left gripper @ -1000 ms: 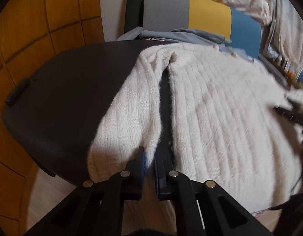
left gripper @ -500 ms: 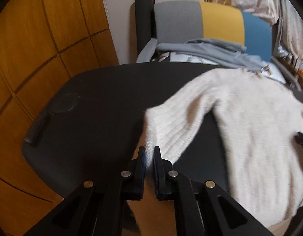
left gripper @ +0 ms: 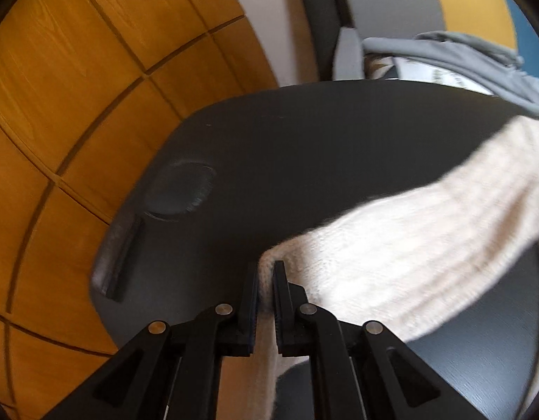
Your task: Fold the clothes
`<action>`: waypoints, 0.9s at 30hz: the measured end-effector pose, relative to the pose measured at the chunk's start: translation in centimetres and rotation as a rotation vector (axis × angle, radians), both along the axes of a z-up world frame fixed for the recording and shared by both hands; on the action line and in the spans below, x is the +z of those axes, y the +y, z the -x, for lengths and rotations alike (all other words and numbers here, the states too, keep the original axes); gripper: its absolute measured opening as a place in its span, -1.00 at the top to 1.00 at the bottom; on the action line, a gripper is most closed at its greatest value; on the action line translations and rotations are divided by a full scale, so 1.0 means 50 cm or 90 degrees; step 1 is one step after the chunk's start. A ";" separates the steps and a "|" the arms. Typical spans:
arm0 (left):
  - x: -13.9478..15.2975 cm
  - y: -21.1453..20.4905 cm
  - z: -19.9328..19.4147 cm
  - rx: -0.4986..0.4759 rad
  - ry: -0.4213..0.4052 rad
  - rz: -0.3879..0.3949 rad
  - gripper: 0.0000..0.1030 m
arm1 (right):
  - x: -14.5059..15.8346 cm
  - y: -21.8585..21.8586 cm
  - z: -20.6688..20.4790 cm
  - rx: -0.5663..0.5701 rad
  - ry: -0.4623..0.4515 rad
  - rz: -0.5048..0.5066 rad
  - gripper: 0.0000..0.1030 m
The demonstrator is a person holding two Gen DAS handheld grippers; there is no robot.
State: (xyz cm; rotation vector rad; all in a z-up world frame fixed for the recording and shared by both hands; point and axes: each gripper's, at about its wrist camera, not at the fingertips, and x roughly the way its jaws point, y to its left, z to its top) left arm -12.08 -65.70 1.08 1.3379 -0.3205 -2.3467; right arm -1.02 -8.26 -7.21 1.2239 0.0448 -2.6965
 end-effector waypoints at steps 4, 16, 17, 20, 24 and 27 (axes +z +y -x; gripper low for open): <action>-0.034 -0.044 0.062 0.038 -0.010 0.026 0.86 | 0.000 0.002 0.001 0.000 0.000 0.003 0.22; -0.030 -0.115 0.061 0.150 0.033 0.052 0.59 | -0.001 0.002 0.001 0.002 0.002 0.001 0.20; -0.005 -0.100 0.039 0.146 0.064 0.049 0.59 | -0.001 0.003 0.001 0.002 0.003 0.003 0.20; 0.063 -0.018 -0.031 0.090 0.156 0.014 0.59 | -0.002 0.006 0.000 0.003 0.002 0.011 0.18; 0.093 0.163 -0.111 -0.056 0.190 -0.076 0.58 | 0.017 0.017 0.003 -0.013 -0.017 0.032 0.14; 0.068 0.333 -0.165 -0.178 0.165 -0.180 0.58 | 0.049 0.063 -0.018 -0.052 -0.015 0.091 0.13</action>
